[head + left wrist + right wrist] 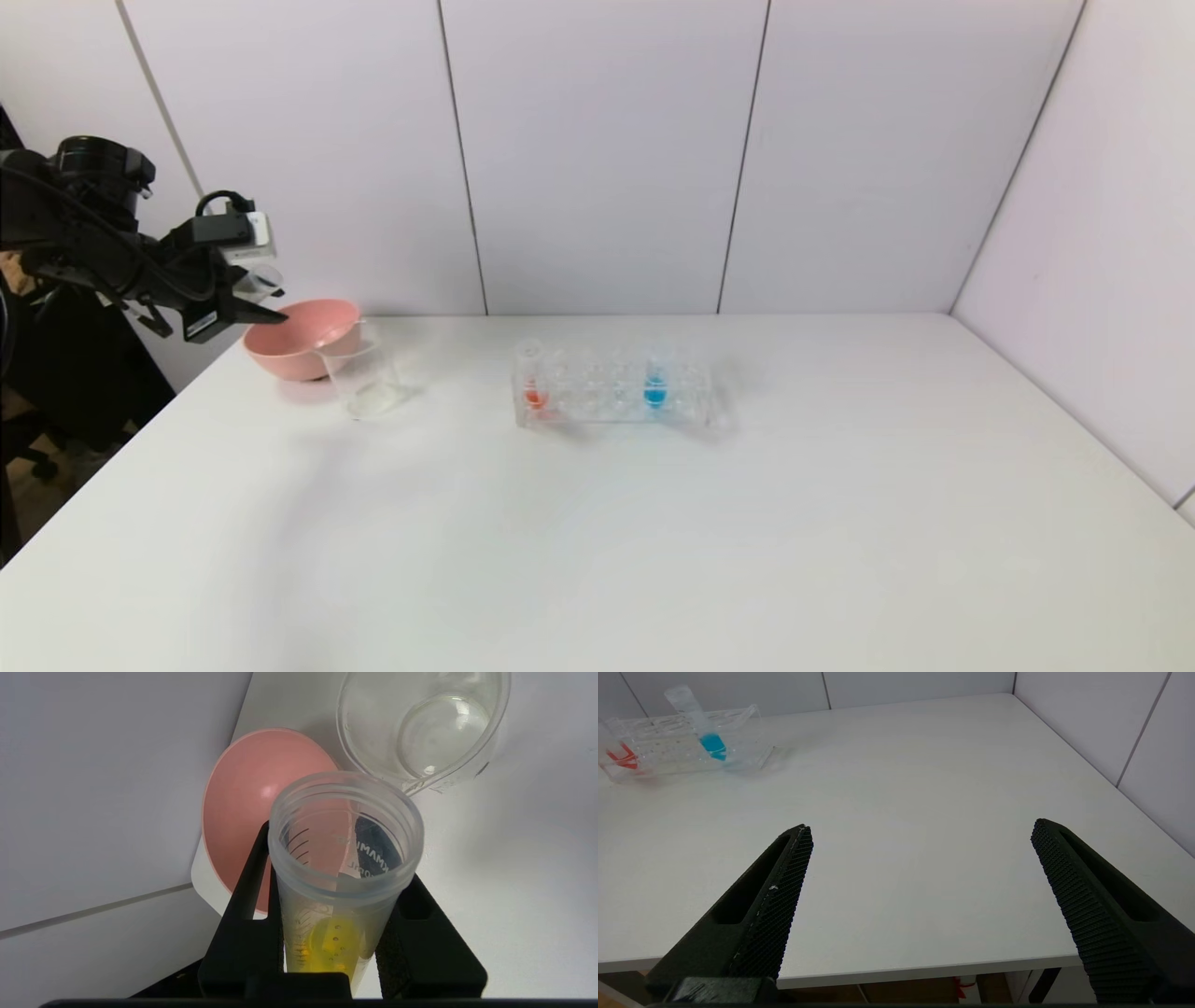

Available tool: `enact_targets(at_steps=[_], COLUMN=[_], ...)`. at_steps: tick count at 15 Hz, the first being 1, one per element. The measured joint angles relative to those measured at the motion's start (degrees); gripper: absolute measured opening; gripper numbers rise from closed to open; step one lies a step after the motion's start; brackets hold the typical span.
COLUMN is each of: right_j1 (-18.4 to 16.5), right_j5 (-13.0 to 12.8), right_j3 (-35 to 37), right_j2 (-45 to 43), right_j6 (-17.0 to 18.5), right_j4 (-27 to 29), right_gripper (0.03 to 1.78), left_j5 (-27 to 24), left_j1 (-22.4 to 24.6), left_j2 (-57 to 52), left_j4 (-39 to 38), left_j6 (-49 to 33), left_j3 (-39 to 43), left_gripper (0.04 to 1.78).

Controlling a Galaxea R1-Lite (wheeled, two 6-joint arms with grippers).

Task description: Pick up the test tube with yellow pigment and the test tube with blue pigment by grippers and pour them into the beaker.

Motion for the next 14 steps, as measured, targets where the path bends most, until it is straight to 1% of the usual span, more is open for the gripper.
enact_targets(at_steps=[4, 7, 11, 14], right_j1=[0.0, 0.0, 0.0, 0.0], right_j5=[0.0, 0.0, 0.0, 0.0], right_j3=[0.0, 0.0, 0.0, 0.0], right_j2=[0.0, 0.0, 0.0, 0.0], right_j6=[0.0, 0.0, 0.0, 0.0], right_j4=[0.0, 0.0, 0.0, 0.0], right_gripper=[1.71, 1.71, 1.71, 1.71], left_j5=[1.8, 5.2, 9.7, 12.1], left_j1=[-0.3, -0.8, -2.3, -3.5], left_j2=[1.1, 1.3, 1.3, 1.4], left_j4=[-2.5, -2.6, -4.9, -5.0], left_j6=[-1.7, -2.7, -3.0, -3.5], left_j3=[-0.5, -0.5, -0.5, -0.5], left_gripper=[0.54, 0.54, 0.54, 0.54])
